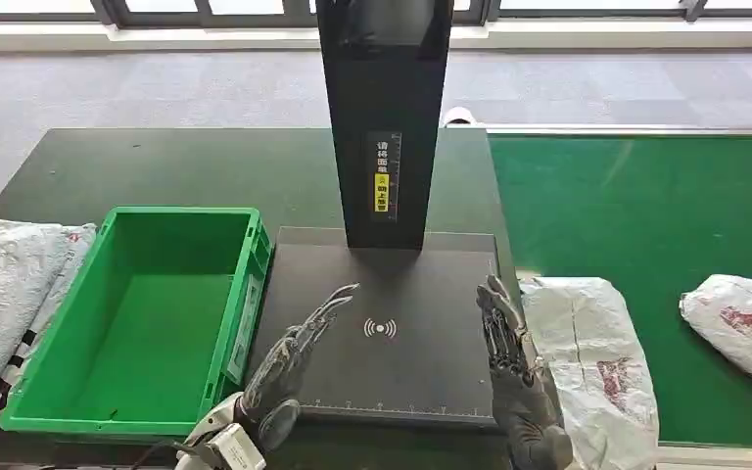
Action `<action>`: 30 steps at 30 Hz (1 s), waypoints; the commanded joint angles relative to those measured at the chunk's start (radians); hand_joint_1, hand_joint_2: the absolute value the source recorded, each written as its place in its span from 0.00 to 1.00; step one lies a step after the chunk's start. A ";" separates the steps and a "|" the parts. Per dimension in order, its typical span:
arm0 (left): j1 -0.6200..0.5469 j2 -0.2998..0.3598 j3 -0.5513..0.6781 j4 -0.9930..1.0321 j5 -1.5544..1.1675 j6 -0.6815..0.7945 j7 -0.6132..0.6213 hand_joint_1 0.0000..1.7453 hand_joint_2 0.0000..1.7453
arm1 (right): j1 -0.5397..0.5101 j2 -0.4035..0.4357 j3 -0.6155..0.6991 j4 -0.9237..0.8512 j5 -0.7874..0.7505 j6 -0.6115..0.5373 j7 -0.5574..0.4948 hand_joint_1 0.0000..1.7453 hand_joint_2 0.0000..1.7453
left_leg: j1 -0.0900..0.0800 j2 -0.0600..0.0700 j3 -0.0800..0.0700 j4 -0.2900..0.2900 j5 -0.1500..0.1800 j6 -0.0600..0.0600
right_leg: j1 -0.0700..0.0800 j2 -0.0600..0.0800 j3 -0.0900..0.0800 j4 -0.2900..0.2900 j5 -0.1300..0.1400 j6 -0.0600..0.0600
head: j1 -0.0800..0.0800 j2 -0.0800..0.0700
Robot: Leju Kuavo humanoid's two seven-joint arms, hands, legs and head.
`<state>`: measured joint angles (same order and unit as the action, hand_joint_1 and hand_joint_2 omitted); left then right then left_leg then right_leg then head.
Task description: Moved the parcel from conveyor to table for the left to box.
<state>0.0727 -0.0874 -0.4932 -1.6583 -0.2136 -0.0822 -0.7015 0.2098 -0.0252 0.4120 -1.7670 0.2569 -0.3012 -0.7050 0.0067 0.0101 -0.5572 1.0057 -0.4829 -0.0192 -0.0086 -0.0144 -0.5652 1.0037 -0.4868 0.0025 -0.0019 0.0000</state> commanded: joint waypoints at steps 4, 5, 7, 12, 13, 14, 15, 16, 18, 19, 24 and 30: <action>0.186 -0.096 0.168 -0.169 -0.002 0.494 0.003 0.00 0.00 | 0.079 0.165 -0.377 -0.030 -0.048 -0.100 0.007 0.00 0.00 | -0.001 -0.001 0.002 -0.002 -0.003 0.000 | -0.001 0.001 0.001 -0.002 -0.002 -0.001 | 0.000 0.000; 0.183 -0.088 0.150 -0.168 -0.002 0.509 0.003 0.00 0.00 | 0.067 0.157 -0.364 -0.020 -0.034 -0.114 0.007 0.00 0.00 | 0.000 -0.002 -0.001 0.000 -0.003 0.000 | 0.000 -0.001 -0.001 -0.001 -0.003 0.000 | 0.000 0.000; 0.177 -0.076 0.129 -0.165 -0.003 0.537 0.003 0.00 0.00 | 0.043 0.137 -0.331 0.001 -0.032 -0.116 0.007 0.00 1.00 | 0.000 0.000 0.001 -0.001 -0.003 0.000 | 0.000 0.001 0.001 -0.001 -0.003 0.001 | 0.000 0.000; 0.176 -0.073 0.126 -0.163 -0.003 0.539 0.003 0.00 0.00 | 0.039 0.133 -0.325 0.003 -0.029 -0.120 0.007 0.00 1.00 | 0.000 -0.001 0.001 -0.001 -0.004 0.000 | 0.000 0.001 0.001 -0.001 -0.003 0.001 | 0.000 0.000; 0.176 -0.073 0.126 -0.163 -0.003 0.539 0.003 0.00 0.00 | 0.039 0.133 -0.325 0.003 -0.029 -0.120 0.007 0.00 1.00 | 0.000 -0.001 0.002 -0.002 -0.003 0.001 | 0.000 0.001 0.002 -0.002 -0.003 0.001 | 0.000 0.000; 0.172 -0.065 0.122 -0.161 -0.004 0.547 0.003 0.00 1.00 | 0.039 0.123 -0.314 0.005 -0.021 -0.140 0.007 0.00 1.00 | 0.000 0.000 0.002 -0.001 -0.004 0.001 | 0.001 0.001 0.002 -0.002 -0.003 0.001 | 0.000 0.000; 0.171 -0.063 0.118 -0.160 -0.005 0.553 0.003 0.00 1.00 | 0.034 0.115 -0.306 0.012 -0.019 -0.148 0.007 0.00 1.00 | 0.000 0.000 0.002 -0.001 -0.004 0.000 | 0.000 0.001 0.002 -0.002 -0.003 0.001 | 0.000 0.000; 0.170 -0.060 0.113 -0.160 -0.005 0.556 0.003 0.00 1.00 | 0.027 0.104 -0.296 0.020 -0.023 -0.153 0.007 0.00 1.00 | 0.000 0.000 0.003 -0.003 -0.003 0.001 | 0.000 0.002 0.003 -0.003 -0.002 0.001 | 0.000 0.000; 0.167 -0.060 0.114 -0.161 -0.007 0.563 0.003 0.00 1.00 | 0.011 0.075 -0.272 0.042 -0.014 -0.177 0.007 0.00 1.00 | 0.000 0.000 0.002 -0.001 -0.004 0.001 | 0.000 0.002 0.002 -0.002 -0.003 0.001 | 0.000 0.000; 0.165 -0.061 0.117 -0.167 -0.011 0.572 0.003 0.00 1.00 | -0.005 0.063 -0.270 0.101 0.020 -0.202 0.007 0.00 1.00 | 0.000 0.001 0.003 -0.003 -0.003 0.001 | 0.000 0.003 0.003 -0.003 -0.002 0.001 | 0.000 0.000; 0.206 -0.070 0.140 -0.197 -0.031 0.615 0.003 0.00 1.00 | -0.153 0.024 -0.385 0.450 0.546 -0.294 0.307 0.00 1.00 | 0.001 0.003 0.005 -0.003 -0.003 0.001 | 0.001 0.004 0.004 -0.005 -0.002 0.001 | 0.000 0.000; 0.252 -0.076 0.169 -0.234 -0.030 0.588 0.003 0.00 1.00 | -0.138 0.005 -0.518 0.490 0.896 -0.239 0.612 0.00 1.00 | 0.000 -0.002 0.003 -0.002 -0.003 0.001 | 0.000 -0.001 0.004 -0.004 -0.003 0.001 | 0.000 0.000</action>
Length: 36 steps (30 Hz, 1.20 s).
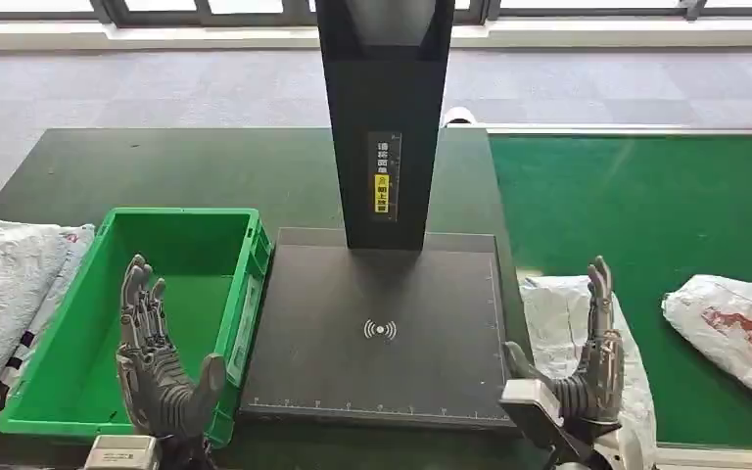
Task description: Moved the parcel from conveyor to table for the left to box.
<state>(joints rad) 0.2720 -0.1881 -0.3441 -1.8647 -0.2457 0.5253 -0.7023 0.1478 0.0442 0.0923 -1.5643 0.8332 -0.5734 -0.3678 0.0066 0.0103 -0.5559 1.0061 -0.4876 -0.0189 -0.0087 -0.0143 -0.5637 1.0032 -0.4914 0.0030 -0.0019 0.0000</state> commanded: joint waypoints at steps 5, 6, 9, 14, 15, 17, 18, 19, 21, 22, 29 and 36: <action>0.051 0.017 0.027 -0.017 0.000 -0.025 0.004 0.00 1.00 | -0.060 -0.053 -0.211 0.266 0.329 0.045 0.291 0.00 1.00 | 0.000 -0.003 0.003 -0.003 0.001 0.001 | -0.001 -0.001 0.004 -0.004 0.001 0.000 | 0.000 0.000; 0.054 0.012 0.034 -0.014 0.004 -0.035 0.004 0.00 1.00 | -0.043 -0.053 -0.225 0.253 0.358 0.063 0.320 0.00 1.00 | 0.000 -0.001 0.002 -0.002 -0.001 0.001 | -0.001 0.001 0.002 -0.003 0.001 0.000 | 0.000 0.000; 0.064 -0.002 0.057 -0.009 -0.005 -0.074 0.004 0.00 1.00 | -0.002 -0.023 -0.267 0.191 0.422 0.122 0.370 0.00 1.00 | -0.001 -0.003 0.002 -0.001 -0.001 0.002 | -0.001 -0.001 0.002 -0.002 -0.001 0.001 | 0.000 0.000; 0.082 -0.009 0.067 0.008 -0.021 -0.121 0.004 0.00 1.00 | 0.064 0.008 -0.345 0.103 0.443 0.199 0.387 0.00 1.00 | -0.002 -0.004 0.001 0.000 -0.002 0.002 | -0.002 -0.002 0.001 -0.001 -0.003 0.001 | 0.000 0.000; 0.080 -0.002 0.060 0.011 -0.017 -0.116 0.004 0.00 1.00 | 0.068 0.010 -0.361 0.098 0.432 0.209 0.382 0.00 1.00 | -0.001 -0.004 0.002 -0.002 -0.001 0.002 | -0.002 -0.002 0.003 -0.002 -0.002 0.001 | 0.000 0.000; 0.080 -0.002 0.060 0.011 -0.017 -0.116 0.004 0.00 1.00 | 0.068 0.010 -0.361 0.098 0.432 0.209 0.382 0.00 1.00 | -0.001 -0.004 0.003 -0.002 -0.001 0.002 | -0.001 -0.001 0.003 -0.003 -0.002 0.001 | 0.000 0.000; 0.080 -0.002 0.060 0.011 -0.017 -0.116 0.004 0.00 1.00 | 0.068 0.010 -0.361 0.098 0.432 0.209 0.382 0.00 1.00 | -0.001 -0.003 0.002 -0.001 -0.002 0.002 | -0.002 -0.001 0.002 -0.002 -0.002 0.001 | 0.000 0.000; 0.080 -0.002 0.060 0.011 -0.017 -0.116 0.004 0.00 1.00 | 0.068 0.010 -0.361 0.098 0.432 0.209 0.382 0.00 1.00 | -0.002 -0.003 0.001 -0.001 -0.002 0.002 | -0.002 -0.001 0.001 -0.001 -0.002 0.001 | 0.000 0.000; 0.076 0.007 0.050 0.023 -0.017 -0.114 0.004 0.00 1.00 | 0.059 0.019 -0.380 0.125 0.440 0.250 0.392 0.00 1.00 | -0.001 -0.002 0.002 -0.001 -0.002 0.002 | -0.002 0.000 0.002 -0.002 -0.002 0.001 | 0.000 0.000; 0.075 0.009 0.050 0.028 -0.016 -0.111 0.004 0.00 1.00 | 0.053 0.021 -0.385 0.148 0.438 0.258 0.390 0.00 1.00 | -0.001 -0.002 0.001 -0.001 -0.002 0.002 | -0.002 -0.001 0.001 -0.001 -0.002 0.001 | 0.000 0.000; 0.078 0.014 0.052 0.027 -0.011 -0.102 0.004 0.00 1.00 | 0.012 0.020 -0.409 0.233 0.461 0.233 0.398 0.00 1.00 | -0.001 -0.001 0.003 -0.003 -0.002 0.002 | -0.001 0.001 0.004 -0.004 -0.001 0.001 | 0.000 0.000; 0.069 0.032 0.036 0.042 -0.003 -0.094 0.004 0.00 1.00 | -0.071 0.014 -0.391 0.421 0.483 0.258 0.409 0.00 1.00 | -0.001 -0.001 0.004 -0.002 -0.002 0.002 | -0.001 0.001 0.004 -0.004 -0.001 0.001 | 0.000 0.000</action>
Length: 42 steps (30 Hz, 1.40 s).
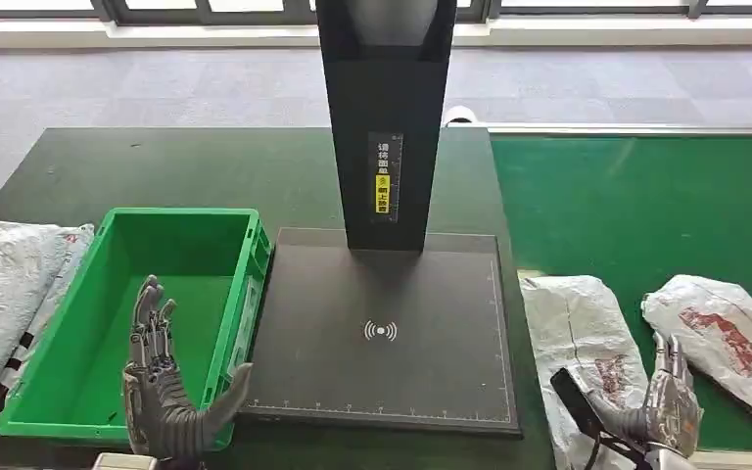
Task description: Moved the parcel from conveyor to table for the left to box.
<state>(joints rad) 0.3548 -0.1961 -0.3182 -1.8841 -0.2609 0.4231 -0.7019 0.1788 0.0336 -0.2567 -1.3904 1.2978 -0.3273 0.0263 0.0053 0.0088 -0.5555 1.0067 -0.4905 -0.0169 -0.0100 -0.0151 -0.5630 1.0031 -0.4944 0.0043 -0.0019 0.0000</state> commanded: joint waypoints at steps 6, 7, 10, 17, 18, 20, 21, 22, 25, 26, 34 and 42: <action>-0.015 0.042 0.008 0.064 0.013 0.005 0.004 0.00 1.00 | -0.105 0.022 -0.041 0.260 0.018 0.016 0.015 0.00 1.00 | 0.000 0.000 0.002 -0.002 0.001 0.000 | 0.000 0.001 0.002 -0.003 0.001 0.000 | 0.000 0.000; -0.017 0.047 0.004 0.069 0.015 0.004 0.004 0.00 1.00 | -0.116 0.015 -0.033 0.296 0.022 0.044 0.016 0.00 1.00 | 0.001 0.000 0.003 -0.003 0.001 0.000 | 0.001 0.002 0.003 -0.004 0.002 0.000 | 0.000 0.000; -0.024 0.052 -0.003 0.085 0.018 0.002 0.004 0.00 1.00 | -0.144 0.004 -0.027 0.410 0.029 0.037 0.025 0.00 1.00 | 0.000 0.000 0.005 -0.004 0.002 0.000 | 0.000 0.002 0.005 -0.005 0.002 0.000 | 0.000 0.000; -0.043 0.054 -0.006 0.107 0.027 -0.013 0.004 0.00 1.00 | -0.116 -0.019 -0.022 0.476 0.043 0.069 0.033 0.00 1.00 | 0.001 -0.003 0.004 -0.004 0.002 0.000 | 0.001 -0.001 0.005 -0.005 0.002 0.000 | 0.000 0.000; -0.045 0.054 -0.005 0.108 0.025 -0.014 0.004 0.00 1.00 | -0.109 -0.018 -0.021 0.473 0.048 0.073 0.036 0.00 1.00 | 0.001 -0.002 0.003 -0.002 0.001 0.000 | 0.001 -0.001 0.004 -0.003 0.001 0.000 | 0.000 0.000; -0.042 0.053 -0.003 0.106 0.022 -0.014 0.004 0.00 1.00 | -0.086 -0.015 -0.020 0.447 0.067 0.091 0.049 0.00 1.00 | 0.000 -0.003 0.004 -0.002 0.001 0.000 | 0.000 -0.002 0.004 -0.003 0.000 0.000 | 0.000 0.000; -0.039 0.053 -0.001 0.104 0.023 -0.012 0.004 0.00 1.00 | -0.071 -0.010 -0.020 0.415 0.075 0.090 0.055 0.00 1.00 | 0.001 -0.003 0.004 -0.002 0.001 0.000 | 0.001 -0.001 0.005 -0.003 0.001 0.000 | 0.000 0.000; -0.033 0.054 0.000 0.100 0.023 -0.014 0.004 0.00 1.00 | -0.050 -0.005 -0.022 0.372 0.082 0.123 0.064 0.00 1.00 | 0.001 -0.004 0.006 -0.003 0.002 0.000 | 0.001 -0.002 0.007 -0.005 0.001 0.000 | 0.000 0.000; -0.017 0.054 0.002 0.089 0.025 -0.003 0.004 0.00 1.00 | -0.008 0.011 -0.023 0.272 0.095 0.092 0.051 1.00 1.00 | 0.001 -0.002 0.006 -0.001 0.000 0.000 | 0.001 -0.001 0.007 -0.003 0.000 0.000 | 0.000 0.000; -0.007 0.057 0.000 0.080 0.026 -0.002 0.004 0.00 1.00 | 0.004 0.022 -0.027 0.226 0.102 0.092 0.055 1.00 1.00 | 0.000 -0.003 0.007 -0.001 0.000 0.000 | 0.000 -0.001 0.008 -0.003 -0.001 0.001 | 0.000 0.000; -0.003 0.057 0.000 0.088 0.032 -0.004 0.004 0.00 1.00 | 0.073 0.071 -0.038 0.031 0.119 0.055 0.050 1.00 1.00 | 0.000 -0.002 0.010 -0.002 -0.002 0.002 | 0.000 -0.001 0.011 -0.003 -0.002 0.001 | 0.000 0.000; -0.007 0.077 -0.027 0.089 0.050 0.024 0.004 0.00 1.00 | 0.091 0.117 -0.078 -0.083 0.103 -0.020 0.024 1.00 1.00 | 0.000 0.000 0.009 -0.001 -0.004 0.001 | -0.001 0.000 0.009 -0.001 -0.004 0.001 | 0.000 0.000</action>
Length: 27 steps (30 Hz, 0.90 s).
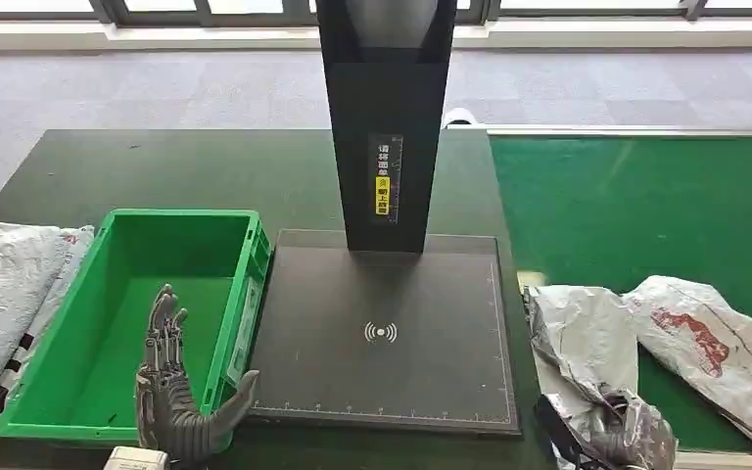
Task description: Moved the parcel from conveyor to table for the left to box.
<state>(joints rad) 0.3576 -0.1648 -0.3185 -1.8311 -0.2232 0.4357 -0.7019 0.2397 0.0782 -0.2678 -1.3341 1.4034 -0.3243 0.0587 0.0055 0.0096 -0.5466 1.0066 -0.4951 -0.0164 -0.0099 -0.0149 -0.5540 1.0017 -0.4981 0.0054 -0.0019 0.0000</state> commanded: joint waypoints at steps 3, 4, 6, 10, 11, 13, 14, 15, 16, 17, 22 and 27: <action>-0.013 0.057 -0.040 0.041 0.023 0.021 0.004 0.00 1.00 | 0.046 0.112 -0.098 -0.202 -0.049 -0.131 -0.061 1.00 1.00 | -0.001 -0.001 0.000 -0.001 0.001 0.000 | -0.001 0.000 0.000 0.000 0.000 0.000 | 0.000 0.000; -0.013 0.059 -0.042 0.040 0.024 0.021 0.004 0.00 1.00 | 0.057 0.124 -0.112 -0.235 -0.050 -0.158 -0.065 1.00 1.00 | 0.000 -0.002 0.000 -0.001 0.001 0.000 | 0.000 0.000 0.000 -0.001 0.000 0.000 | 0.000 0.000; -0.012 0.059 -0.044 0.040 0.024 0.023 0.004 0.00 1.00 | 0.066 0.126 -0.115 -0.256 -0.051 -0.158 -0.067 1.00 1.00 | 0.000 -0.002 0.000 -0.001 0.001 0.000 | 0.000 0.000 0.000 -0.001 0.000 0.000 | 0.000 0.000; -0.012 0.059 -0.044 0.040 0.024 0.023 0.004 0.00 1.00 | 0.066 0.126 -0.115 -0.256 -0.051 -0.158 -0.067 1.00 1.00 | 0.000 -0.002 0.001 -0.002 0.001 0.000 | 0.000 0.000 0.001 -0.001 0.000 0.000 | 0.000 0.000; -0.012 0.059 -0.044 0.040 0.024 0.023 0.004 0.00 1.00 | 0.066 0.126 -0.115 -0.256 -0.051 -0.158 -0.067 1.00 1.00 | -0.001 -0.002 0.000 -0.001 0.001 0.000 | -0.001 0.000 0.001 -0.001 0.000 0.000 | 0.000 0.000; -0.012 0.060 -0.046 0.040 0.027 0.024 0.004 0.00 1.00 | 0.067 0.133 -0.117 -0.272 -0.090 -0.200 -0.098 1.00 1.00 | 0.000 -0.001 0.001 -0.002 0.001 0.000 | 0.000 0.001 0.001 -0.002 0.000 0.000 | 0.000 0.000; -0.014 0.062 -0.048 0.040 0.030 0.026 0.004 0.00 1.00 | 0.073 0.143 -0.134 -0.285 -0.111 -0.249 -0.128 1.00 1.00 | 0.000 -0.001 0.000 -0.001 0.001 0.000 | -0.001 0.001 0.000 -0.001 0.000 0.000 | 0.000 0.000; -0.017 0.066 -0.054 0.041 0.034 0.031 0.004 0.00 1.00 | 0.085 0.155 -0.145 -0.321 -0.144 -0.291 -0.169 1.00 1.00 | 0.000 -0.001 0.001 -0.002 0.001 0.001 | 0.000 0.001 0.001 -0.002 0.001 0.000 | 0.000 0.000; -0.020 0.070 -0.060 0.042 0.039 0.034 0.004 0.00 1.00 | 0.095 0.168 -0.170 -0.352 -0.173 -0.338 -0.215 1.00 1.00 | -0.001 -0.002 0.000 -0.001 0.001 0.001 | -0.001 0.000 0.000 -0.001 0.000 0.000 | 0.000 0.000; -0.023 0.073 -0.064 0.044 0.044 0.039 0.004 0.00 1.00 | 0.103 0.177 -0.175 -0.377 -0.216 -0.351 -0.259 1.00 1.00 | 0.000 -0.003 -0.001 -0.001 0.001 0.001 | -0.001 -0.001 0.000 0.000 -0.001 0.000 | 0.000 0.000; -0.031 0.096 -0.092 0.049 0.059 0.059 0.004 0.00 1.00 | 0.045 0.271 -0.301 -0.432 -0.336 -0.374 -0.516 1.00 1.00 | 0.000 -0.002 0.001 -0.002 0.000 0.001 | 0.000 0.000 0.001 -0.002 0.000 0.000 | 0.000 0.000; -0.056 0.094 -0.098 0.069 0.065 0.043 0.004 0.00 1.00 | 0.083 0.271 -0.176 -0.660 -0.584 -0.374 -0.757 1.00 1.00 | -0.002 -0.001 -0.002 0.000 0.000 0.000 | -0.002 0.001 -0.002 0.002 -0.001 0.000 | 0.000 0.000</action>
<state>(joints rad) 0.3501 -0.1224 -0.3635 -1.8265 -0.1709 0.4856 -0.7019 0.3223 0.2567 -0.4481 -1.7153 1.0453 -0.6985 -0.4584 0.0054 0.0096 -0.5466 1.0065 -0.4967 -0.0162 -0.0103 -0.0145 -0.5540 1.0018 -0.4999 0.0055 -0.0019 0.0000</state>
